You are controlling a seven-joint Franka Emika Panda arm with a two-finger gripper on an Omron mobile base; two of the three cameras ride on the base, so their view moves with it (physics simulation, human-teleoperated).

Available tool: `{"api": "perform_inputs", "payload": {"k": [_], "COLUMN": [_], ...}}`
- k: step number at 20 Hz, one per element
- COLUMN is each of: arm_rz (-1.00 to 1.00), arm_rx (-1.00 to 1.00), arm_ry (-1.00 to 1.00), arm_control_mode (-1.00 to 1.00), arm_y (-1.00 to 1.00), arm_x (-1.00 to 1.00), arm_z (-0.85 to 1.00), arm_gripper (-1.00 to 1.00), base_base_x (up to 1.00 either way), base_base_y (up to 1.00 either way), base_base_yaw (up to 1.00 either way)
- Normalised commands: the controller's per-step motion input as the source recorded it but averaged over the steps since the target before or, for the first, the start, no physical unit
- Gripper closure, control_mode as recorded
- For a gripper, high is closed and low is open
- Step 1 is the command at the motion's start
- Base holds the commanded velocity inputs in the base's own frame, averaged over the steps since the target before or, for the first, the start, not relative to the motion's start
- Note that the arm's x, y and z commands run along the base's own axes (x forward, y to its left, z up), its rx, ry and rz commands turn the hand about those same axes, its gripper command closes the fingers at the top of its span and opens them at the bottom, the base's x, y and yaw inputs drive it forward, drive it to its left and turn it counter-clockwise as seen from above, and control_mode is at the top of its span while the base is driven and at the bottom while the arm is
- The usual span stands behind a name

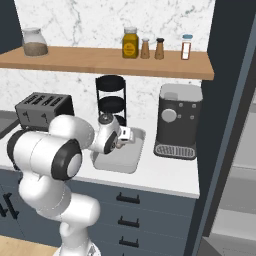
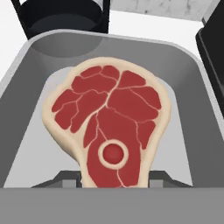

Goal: Place one potato and one steak in each tupperware on the nearby counter, to pack two identical lunches.

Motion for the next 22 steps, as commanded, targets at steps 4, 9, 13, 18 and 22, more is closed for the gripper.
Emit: {"api": "perform_inputs", "payload": {"k": [4, 9, 13, 18, 22], "arm_rz": [0.00, 0.00, 0.00, 0.00, 0.00], "arm_rx": [0.00, -0.03, -0.01, -0.02, 0.00], "arm_ry": [0.00, 0.00, 0.00, -0.01, -0.04], "arm_control_mode": [-1.00, -1.00, -1.00, -1.00, -1.00], "arm_y": [-0.04, 0.00, 0.00, 0.00, 0.00], "arm_x": [0.30, 0.08, 0.04, 0.00, -0.03], "arm_z": [-0.31, -0.37, -0.32, -0.24, 0.16], "arm_gripper": [1.00, 1.00, 1.00, -1.00, -1.00], "base_base_x": [0.00, 0.00, 0.00, 0.00, 0.00], "base_base_y": [0.00, 0.00, 0.00, 0.00, 0.00], "base_base_yaw": [0.00, 0.00, 0.00, 0.00, 0.00]}}
